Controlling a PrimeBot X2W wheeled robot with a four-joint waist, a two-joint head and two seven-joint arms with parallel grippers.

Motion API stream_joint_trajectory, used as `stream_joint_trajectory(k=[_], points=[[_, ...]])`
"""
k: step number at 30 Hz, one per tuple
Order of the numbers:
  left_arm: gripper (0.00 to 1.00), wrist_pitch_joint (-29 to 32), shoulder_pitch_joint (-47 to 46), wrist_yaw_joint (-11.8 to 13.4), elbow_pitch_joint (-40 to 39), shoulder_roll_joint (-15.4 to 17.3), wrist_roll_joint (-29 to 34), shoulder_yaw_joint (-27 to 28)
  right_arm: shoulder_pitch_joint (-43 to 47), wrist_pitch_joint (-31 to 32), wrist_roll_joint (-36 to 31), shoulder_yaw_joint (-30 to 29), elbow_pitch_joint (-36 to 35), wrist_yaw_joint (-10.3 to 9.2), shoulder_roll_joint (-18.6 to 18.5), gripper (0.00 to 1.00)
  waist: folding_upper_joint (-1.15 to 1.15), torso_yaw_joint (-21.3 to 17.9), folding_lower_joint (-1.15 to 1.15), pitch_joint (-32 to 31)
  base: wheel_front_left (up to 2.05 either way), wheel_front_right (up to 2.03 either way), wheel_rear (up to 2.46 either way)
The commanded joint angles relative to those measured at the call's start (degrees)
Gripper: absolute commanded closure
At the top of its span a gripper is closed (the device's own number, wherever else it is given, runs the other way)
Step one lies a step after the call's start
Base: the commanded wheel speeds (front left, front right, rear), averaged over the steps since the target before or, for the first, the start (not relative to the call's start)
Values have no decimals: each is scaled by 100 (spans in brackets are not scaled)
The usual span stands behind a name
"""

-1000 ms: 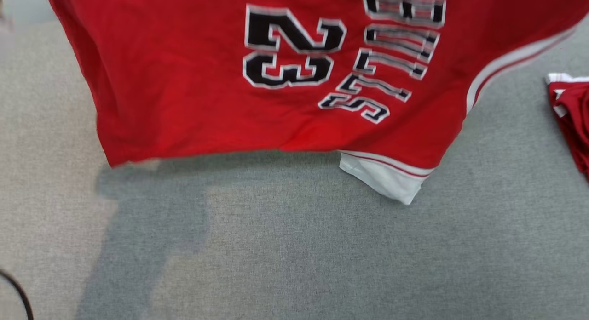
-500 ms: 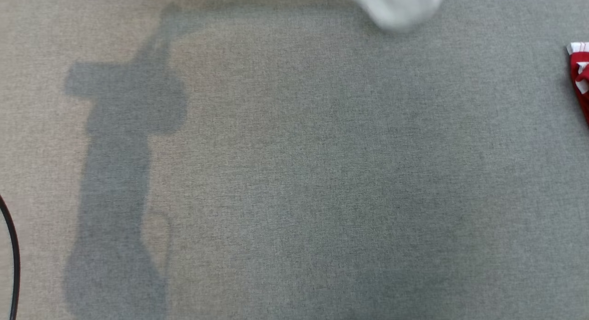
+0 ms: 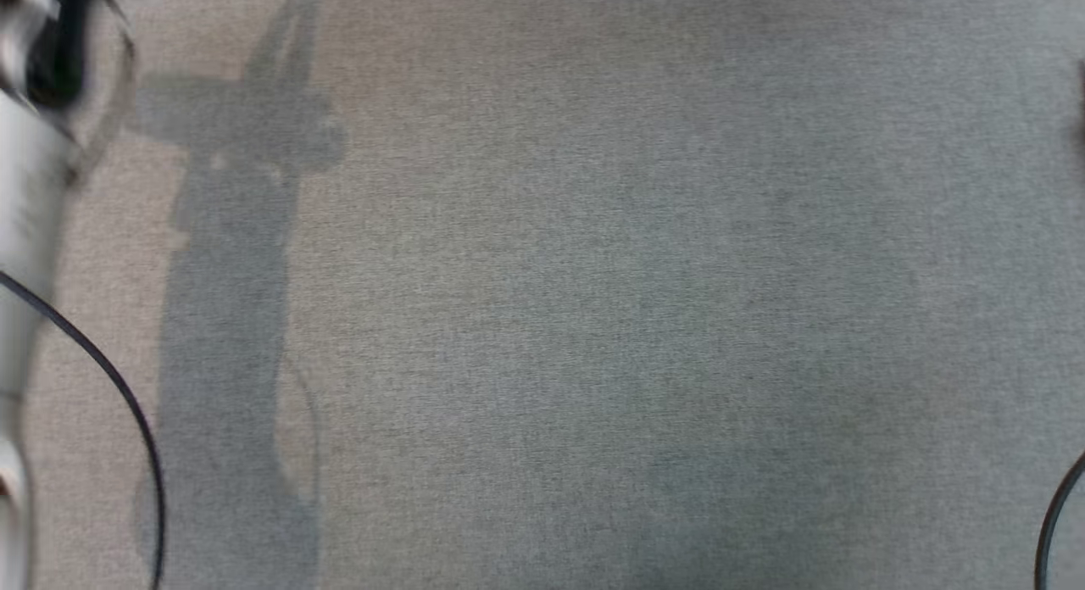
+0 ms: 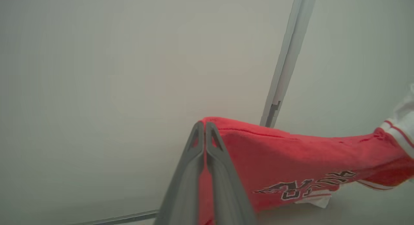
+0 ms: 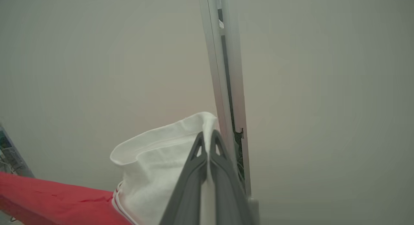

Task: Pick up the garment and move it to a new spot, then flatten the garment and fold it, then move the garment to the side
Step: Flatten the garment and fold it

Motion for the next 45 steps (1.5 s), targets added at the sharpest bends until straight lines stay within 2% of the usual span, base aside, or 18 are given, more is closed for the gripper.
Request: stream_joint_trajectory(k=[1,6,7,8,13,18,23,27,32,38,41,45], points=[[100,-125,374,-3,-79,-11,-136,-108,512,24,262,74,-166,-2,-126,100,0,64,0,-25,0,0,0],[100,-381,1784,-3,-399,-2,-535,-112,2424,-68,1171,161,-1074,-1,-402,100,0,82,0,-266,0,0,0],[100,-393,2077,-4,-516,8,-522,-127,2851,-71,1342,129,-1257,-2,-479,100,0,91,0,-324,0,0,0],[100,-393,2077,-4,-516,8,-522,-127,2851,-71,1342,129,-1257,-2,-479,100,0,91,0,-324,0,0,0],[100,-411,3418,13,-1293,190,-354,208,4846,-175,2008,-119,-2395,-1,-619,100,0,73,0,-602,0,0,0],[100,-409,4682,287,-2164,508,-199,408,6498,-59,2294,-425,-3498,-1,-703,100,0,11,0,-918,0,0,0],[100,-92,5808,766,-3325,1015,-368,520,7887,418,2261,-831,-4621,-1,-784,100,0,-25,0,-1231,0,0,0],[100,274,6597,1366,-4453,1420,-465,652,8779,1017,2008,-1304,-5399,-1,-663,100,0,-68,0,-1424,0,0,0],[100,565,7582,2180,-5697,1797,-537,852,9760,1947,1624,-1998,-6234,-1,-187,100,0,-107,0,-1593,0,0,0],[100,829,8574,2996,-6878,2132,-455,987,10567,3107,1025,-2980,-7044,-1,773,100,0,-72,0,-1731,0,0,0],[100,943,8900,3256,-7317,2284,-433,1024,10721,3552,751,-3364,-7413,-1,1085,100,0,-20,0,-1747,0,0,0],[100,1032,9076,3402,-7624,2398,-442,1083,10609,3991,530,-3653,-7698,-1,1278,100,0,42,0,-1699,0,0,0]])
